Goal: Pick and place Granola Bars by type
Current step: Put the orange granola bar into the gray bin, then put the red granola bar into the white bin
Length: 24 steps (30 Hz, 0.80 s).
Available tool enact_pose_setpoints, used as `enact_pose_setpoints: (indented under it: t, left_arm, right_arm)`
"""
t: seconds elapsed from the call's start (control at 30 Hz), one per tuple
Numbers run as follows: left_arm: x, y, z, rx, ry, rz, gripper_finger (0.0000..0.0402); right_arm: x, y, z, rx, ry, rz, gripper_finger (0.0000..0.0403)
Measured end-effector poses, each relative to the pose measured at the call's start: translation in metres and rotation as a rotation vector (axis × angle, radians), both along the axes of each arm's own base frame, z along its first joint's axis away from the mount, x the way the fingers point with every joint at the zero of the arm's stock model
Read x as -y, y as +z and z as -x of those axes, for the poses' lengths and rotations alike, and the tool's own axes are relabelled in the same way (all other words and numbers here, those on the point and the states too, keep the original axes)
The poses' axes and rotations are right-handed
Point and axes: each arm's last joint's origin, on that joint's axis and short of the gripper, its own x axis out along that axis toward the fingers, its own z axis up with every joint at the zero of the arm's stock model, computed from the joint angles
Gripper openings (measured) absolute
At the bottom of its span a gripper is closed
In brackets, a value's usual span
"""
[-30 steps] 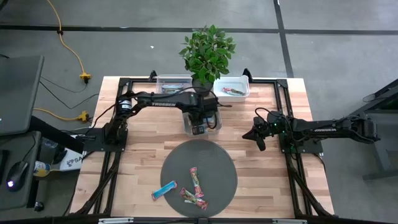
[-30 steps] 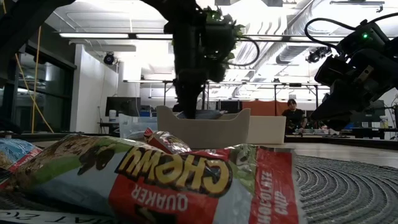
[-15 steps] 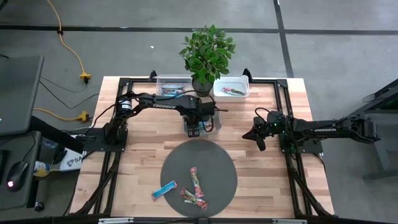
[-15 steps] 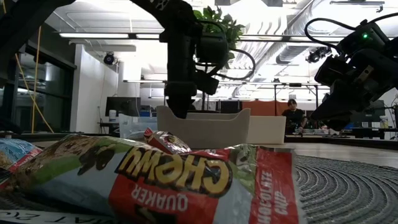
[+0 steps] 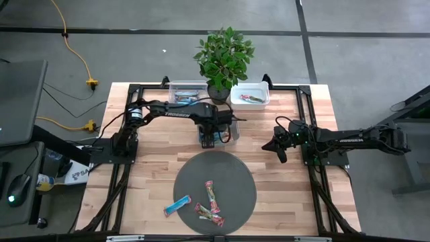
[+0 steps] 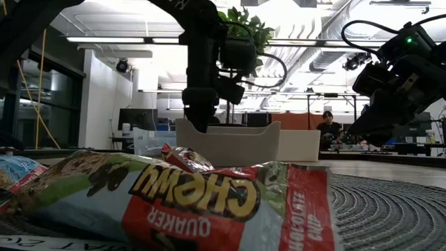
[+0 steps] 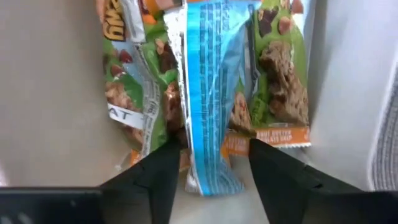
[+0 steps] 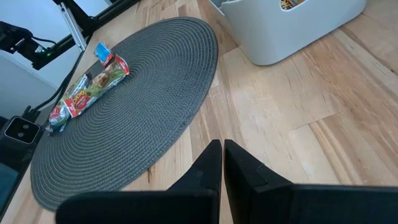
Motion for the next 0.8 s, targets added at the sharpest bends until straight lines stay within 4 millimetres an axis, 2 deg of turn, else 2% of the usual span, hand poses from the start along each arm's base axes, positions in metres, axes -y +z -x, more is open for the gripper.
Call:
enact_pose_setpoints:
  t: [0.17,0.33,0.47,0.63,0.8]
  left_arm:
    - [0.008,0.016,-0.003,0.038,-0.063,-0.056,0.0200]
    - [0.021,0.046,-0.004,0.135,-0.116,-0.079,0.0201]
    - [0.034,0.076,0.004,0.223,-0.142,-0.098,0.0201]
    - [0.051,0.125,0.026,0.372,-0.172,-0.107,0.0199]
    - [0.066,0.179,0.066,0.534,-0.161,-0.097,0.0194]
  right_arm:
    - [0.000,0.000,0.000,0.000,0.000,0.000,0.0000]
    - [0.000,0.000,0.000,-0.002,0.000,-0.001,0.0000]
    - [0.000,0.000,0.000,-0.003,0.000,-0.001,0.0000]
    - [0.000,0.001,0.000,0.008,0.000,0.002,0.0000]
    - [0.000,0.001,0.000,0.008,0.000,0.002,0.0000]
